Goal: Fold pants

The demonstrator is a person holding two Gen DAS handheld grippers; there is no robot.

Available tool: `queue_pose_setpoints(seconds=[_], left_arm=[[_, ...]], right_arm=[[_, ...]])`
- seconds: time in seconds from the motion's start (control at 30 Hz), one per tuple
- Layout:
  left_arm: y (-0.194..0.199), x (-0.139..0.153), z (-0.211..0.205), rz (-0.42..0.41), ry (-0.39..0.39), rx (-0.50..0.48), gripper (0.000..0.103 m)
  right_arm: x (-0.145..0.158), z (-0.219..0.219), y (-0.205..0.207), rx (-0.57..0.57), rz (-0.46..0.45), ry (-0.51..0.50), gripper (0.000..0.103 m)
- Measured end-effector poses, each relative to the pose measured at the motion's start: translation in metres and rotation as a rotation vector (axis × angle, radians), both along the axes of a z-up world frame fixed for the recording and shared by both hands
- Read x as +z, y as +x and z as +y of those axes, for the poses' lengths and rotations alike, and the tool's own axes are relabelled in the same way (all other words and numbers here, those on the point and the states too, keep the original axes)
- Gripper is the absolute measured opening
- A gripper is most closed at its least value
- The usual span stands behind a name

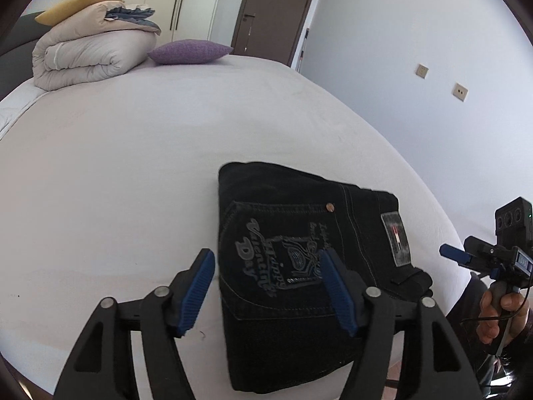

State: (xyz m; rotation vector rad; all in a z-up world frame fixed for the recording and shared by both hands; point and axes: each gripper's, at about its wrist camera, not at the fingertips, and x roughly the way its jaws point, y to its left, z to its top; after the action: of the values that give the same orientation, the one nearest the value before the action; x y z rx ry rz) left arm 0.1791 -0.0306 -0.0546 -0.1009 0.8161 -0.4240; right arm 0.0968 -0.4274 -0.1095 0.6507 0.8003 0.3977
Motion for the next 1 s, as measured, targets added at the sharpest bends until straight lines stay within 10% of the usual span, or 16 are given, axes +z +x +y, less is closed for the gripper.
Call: queue_pose_setpoints(seconds=[0.33,0.67,0.83,1.0], left_arm=[[0.068,-0.066,0.003,0.344,-0.125,-0.084,0.075],[0.076,-0.076,-0.023,0.395,-0.107,-0.167,0.062],[0.074,-0.078,-0.027,0.395,-0.126,-0.155,0.050],[0.067,-0.072,-0.031,0.372,-0.135,-0.157,0.032]], right_arm=[[-0.045,-0.010,0.053,-0.027,0.250,0.204,0.080],[-0.059,0.040,0.114,0.072,0.390,0.109,0.079],[-0.067,0.049,0.125,0.047,0.393,0.098,0.032],[-0.068,0.047,0.115,0.026,0.354,0.100,0.022]])
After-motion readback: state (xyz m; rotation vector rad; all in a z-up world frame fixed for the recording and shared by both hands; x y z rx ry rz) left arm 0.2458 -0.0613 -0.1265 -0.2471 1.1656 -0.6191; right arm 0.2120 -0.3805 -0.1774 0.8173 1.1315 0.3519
